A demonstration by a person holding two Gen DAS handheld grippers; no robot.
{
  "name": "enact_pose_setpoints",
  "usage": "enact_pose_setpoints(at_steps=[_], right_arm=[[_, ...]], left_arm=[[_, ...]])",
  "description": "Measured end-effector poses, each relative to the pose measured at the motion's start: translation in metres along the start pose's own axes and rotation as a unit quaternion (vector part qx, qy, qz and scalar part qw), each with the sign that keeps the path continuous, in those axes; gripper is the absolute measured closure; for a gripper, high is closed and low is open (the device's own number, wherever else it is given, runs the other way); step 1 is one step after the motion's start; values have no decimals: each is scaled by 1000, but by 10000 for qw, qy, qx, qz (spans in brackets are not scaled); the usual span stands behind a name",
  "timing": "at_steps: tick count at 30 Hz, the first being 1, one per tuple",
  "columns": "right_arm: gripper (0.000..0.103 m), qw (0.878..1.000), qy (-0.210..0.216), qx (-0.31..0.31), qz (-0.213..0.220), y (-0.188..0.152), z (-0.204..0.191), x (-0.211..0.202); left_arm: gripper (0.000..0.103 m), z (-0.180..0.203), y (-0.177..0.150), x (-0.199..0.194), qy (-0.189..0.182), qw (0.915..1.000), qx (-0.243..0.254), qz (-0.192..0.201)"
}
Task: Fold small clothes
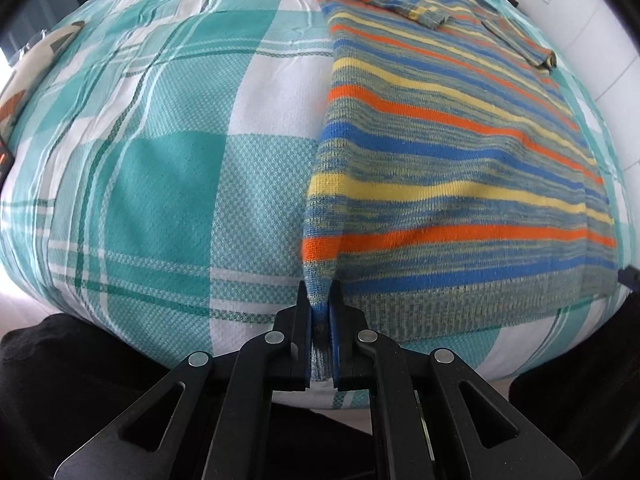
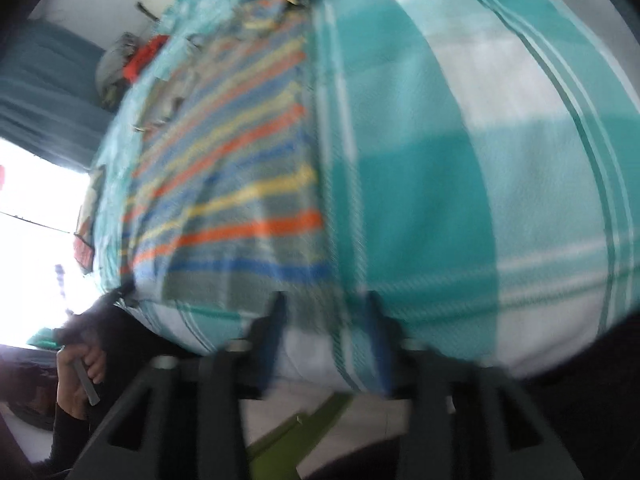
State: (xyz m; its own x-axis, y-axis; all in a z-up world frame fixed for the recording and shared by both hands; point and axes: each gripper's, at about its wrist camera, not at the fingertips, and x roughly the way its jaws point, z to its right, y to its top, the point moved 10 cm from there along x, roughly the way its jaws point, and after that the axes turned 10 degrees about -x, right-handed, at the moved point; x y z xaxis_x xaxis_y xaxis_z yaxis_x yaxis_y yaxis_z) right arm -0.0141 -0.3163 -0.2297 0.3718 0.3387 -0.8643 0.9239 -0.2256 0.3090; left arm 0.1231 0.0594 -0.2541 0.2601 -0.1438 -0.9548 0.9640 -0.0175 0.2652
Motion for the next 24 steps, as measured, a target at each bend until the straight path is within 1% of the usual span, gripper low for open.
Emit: enact_pose_setpoints(at_steps=[2,3,4,5,6,8,12,14,15,16,17,18,19,20,22,24], right_arm=[[53,9999,75,16,96,10,-5,7],[54,9997,221,3,94,15,-9,17],[87,9997,220,-40,47,17,-14,25],[99,9999,-29,-132,-77,15,-12,32],[99,9996,-213,-161,-92,14,-10,33],[100,9992,-404,14,-54,8,1,27],[101,9988,-354,332,-8,5,12,34],[98,9987,-471,195,-8,8,9,33],[96,9985,-536,74,-12,7,6,30],[87,9984,-558,13,-9,7,5,28],[76,9982,-603,-8,-10,5,8,23],[69,9972,-742,-29,16,2,8,17],[52,9953,-962,-75,111,2,9,7],[42,9922,-1208,-138,257,3,9,-2],[38,9866,-1522,-268,524,5,10,-21],[38,9822,-1706,-314,715,8,7,-33]], left_arm=[[97,2,-1,1,3,10000,0,8],[97,2,-1,0,-4,10000,1,11],[97,6,-2,2,-7,10000,4,16],[97,8,-3,3,-6,10000,-5,23],[97,5,-6,1,-4,10000,-28,27],[97,2,-10,2,42,10000,-46,40],[95,3,-15,9,386,9990,214,88],[91,4,-14,4,503,9984,237,116],[87,4,-14,0,473,9986,208,131],[70,2,-13,-10,415,9989,105,178],[48,0,-10,-21,338,9990,-47,281],[37,-6,-5,-33,242,9985,-217,444],[21,-14,5,-47,144,9965,-422,708],[14,-24,16,-59,89,9935,-594,970],[8,-41,47,-70,77,9870,-863,1356],[8,-56,83,-63,173,9824,-1008,1563]])
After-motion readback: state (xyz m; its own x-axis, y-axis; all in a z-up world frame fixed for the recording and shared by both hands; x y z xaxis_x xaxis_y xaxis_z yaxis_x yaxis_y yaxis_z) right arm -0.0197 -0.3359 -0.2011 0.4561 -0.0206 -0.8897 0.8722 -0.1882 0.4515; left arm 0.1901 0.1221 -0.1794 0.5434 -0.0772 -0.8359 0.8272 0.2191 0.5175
